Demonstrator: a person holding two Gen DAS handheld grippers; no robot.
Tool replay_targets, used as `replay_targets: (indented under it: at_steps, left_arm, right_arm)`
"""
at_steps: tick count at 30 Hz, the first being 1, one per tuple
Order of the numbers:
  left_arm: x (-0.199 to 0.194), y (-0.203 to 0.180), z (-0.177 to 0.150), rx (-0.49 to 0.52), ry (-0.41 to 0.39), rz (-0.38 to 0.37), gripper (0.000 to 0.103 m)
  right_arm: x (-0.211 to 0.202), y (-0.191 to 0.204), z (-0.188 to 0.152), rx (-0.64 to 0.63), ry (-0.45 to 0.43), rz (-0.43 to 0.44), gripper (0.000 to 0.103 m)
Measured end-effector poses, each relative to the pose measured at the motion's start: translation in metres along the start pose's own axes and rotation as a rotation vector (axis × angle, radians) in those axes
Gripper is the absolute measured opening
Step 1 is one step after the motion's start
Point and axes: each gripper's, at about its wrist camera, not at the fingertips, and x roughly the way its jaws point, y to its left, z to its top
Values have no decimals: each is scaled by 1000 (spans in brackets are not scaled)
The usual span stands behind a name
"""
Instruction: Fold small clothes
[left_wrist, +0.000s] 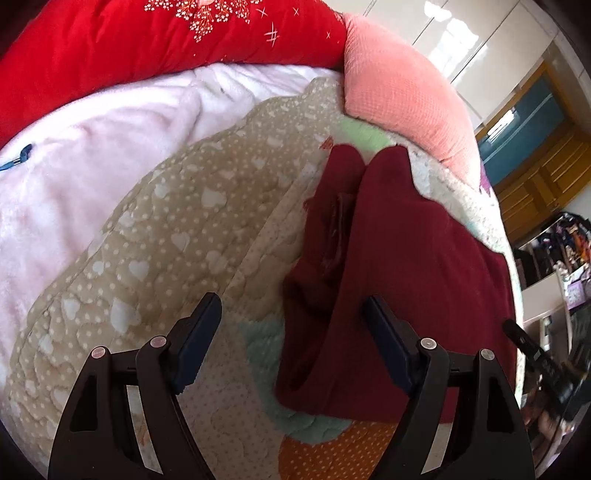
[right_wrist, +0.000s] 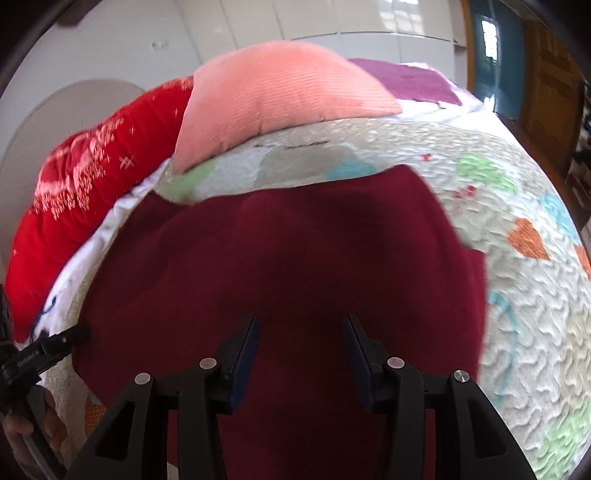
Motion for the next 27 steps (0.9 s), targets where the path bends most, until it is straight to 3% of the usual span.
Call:
replay_targets:
  at_steps: [3, 5, 8, 11, 13, 16, 17, 18, 19, 20, 21, 22, 23, 27]
  left_arm:
    - [12, 2, 6, -13, 11, -9, 84]
    - [19, 0, 9, -1, -3, 2, 86]
    - [26, -9, 12, 21, -10, 25, 95]
    - [34, -21, 12, 55, -10, 50, 97]
    - [40, -32, 13, 92, 14, 39, 97]
    - [48, -44, 14, 145, 46, 28, 96]
    - [49, -46, 15, 151, 47, 22, 88]
    - [48, -48, 16, 149, 41, 23, 75]
    - [47, -47, 17, 142, 36, 26, 67]
    - [45, -46, 18, 131, 36, 15, 53]
    - [42, -44, 19, 115, 36, 2, 39]
    - [37, -41, 19, 98, 32, -9, 32]
    - [31, -39, 19, 90, 33, -29, 26]
    - [1, -42, 16, 96, 34, -111, 24]
  right_arm:
    - [-30, -22, -8, 3, -102, -56, 59]
    - [-44, -41, -13, 24, -152, -96, 76]
    - [-47, -70, -22, 69, -140, -115, 76]
    - [-32, -95, -29, 138, -80, -106, 76]
    - [-19, -106, -33, 200, -54, -38, 77]
    - [-9, -107, -32, 242, -91, 42, 82]
    - [-6, -104, -29, 235, -93, 64, 82]
    - [0, -98, -26, 222, -84, 108, 80]
    - [5, -92, -24, 213, -72, 141, 65]
    - [11, -88, -22, 206, -60, 130, 53]
    - [12, -85, -21, 196, -63, 101, 49]
    - [9, -84, -20, 196, -70, 105, 38]
    - [6, -84, -19, 199, -74, 112, 31]
    - [-31, -76, -15, 188, -123, 175, 23]
